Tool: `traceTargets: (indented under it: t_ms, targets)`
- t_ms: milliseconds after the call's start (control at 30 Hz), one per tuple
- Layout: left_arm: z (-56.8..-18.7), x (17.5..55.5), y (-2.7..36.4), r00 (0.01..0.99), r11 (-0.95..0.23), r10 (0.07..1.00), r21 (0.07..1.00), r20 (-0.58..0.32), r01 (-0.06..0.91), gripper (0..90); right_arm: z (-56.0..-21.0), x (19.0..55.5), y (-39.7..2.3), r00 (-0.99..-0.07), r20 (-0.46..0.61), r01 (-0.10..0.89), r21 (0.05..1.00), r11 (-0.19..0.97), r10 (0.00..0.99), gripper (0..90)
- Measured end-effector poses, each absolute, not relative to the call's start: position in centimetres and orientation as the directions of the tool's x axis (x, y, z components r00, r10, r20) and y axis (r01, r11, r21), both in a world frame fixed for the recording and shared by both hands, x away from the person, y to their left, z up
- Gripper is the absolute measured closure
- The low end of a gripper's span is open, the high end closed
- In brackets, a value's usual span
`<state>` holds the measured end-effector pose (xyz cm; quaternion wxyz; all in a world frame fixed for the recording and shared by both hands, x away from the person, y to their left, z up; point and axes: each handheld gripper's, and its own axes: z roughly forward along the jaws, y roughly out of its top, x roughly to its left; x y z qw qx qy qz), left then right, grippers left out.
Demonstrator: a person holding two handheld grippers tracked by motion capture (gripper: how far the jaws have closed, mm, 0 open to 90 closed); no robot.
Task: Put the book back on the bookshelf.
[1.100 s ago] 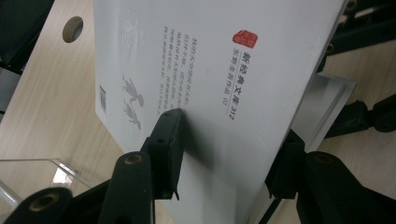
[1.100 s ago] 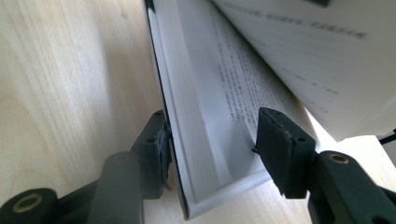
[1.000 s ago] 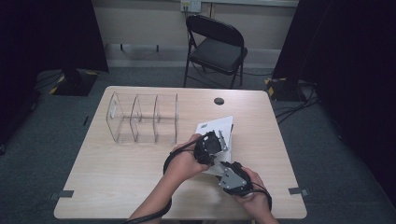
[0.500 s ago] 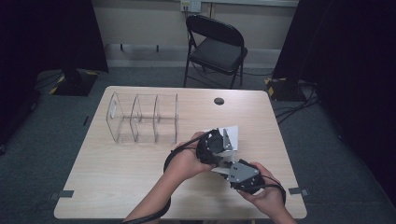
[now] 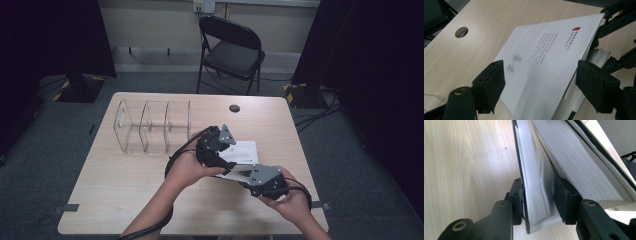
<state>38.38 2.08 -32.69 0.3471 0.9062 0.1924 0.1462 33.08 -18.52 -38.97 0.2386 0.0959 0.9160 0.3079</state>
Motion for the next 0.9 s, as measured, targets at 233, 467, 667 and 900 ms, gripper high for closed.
traceTargets:
  t_ms: [233,467,667,900]
  targets:
    - [-32.7,38.1,4.2,0.881,-0.653,0.465,0.706,0.088,0.274,20.6,-38.6,33.4,-18.8,-0.879,-0.356,0.038,0.61,0.792,0.317,61.4]
    - [-33.6,37.8,6.5,0.869,-0.639,0.488,0.71,0.078,0.295,18.1,-38.0,34.1,-19.2,-0.893,-0.326,0.05,0.615,0.787,0.311,61.2]
    - [-34.9,37.4,8.7,0.86,-0.617,0.506,0.723,0.062,0.311,17.7,-37.9,34.2,-19.3,-0.902,-0.31,0.052,0.612,0.789,0.3,60.9]
    - [-37.2,36.7,11.1,0.854,-0.613,0.517,0.718,0.05,0.329,16.3,-37.7,34.3,-19.5,-0.908,-0.296,0.059,0.612,0.789,0.298,60.6]
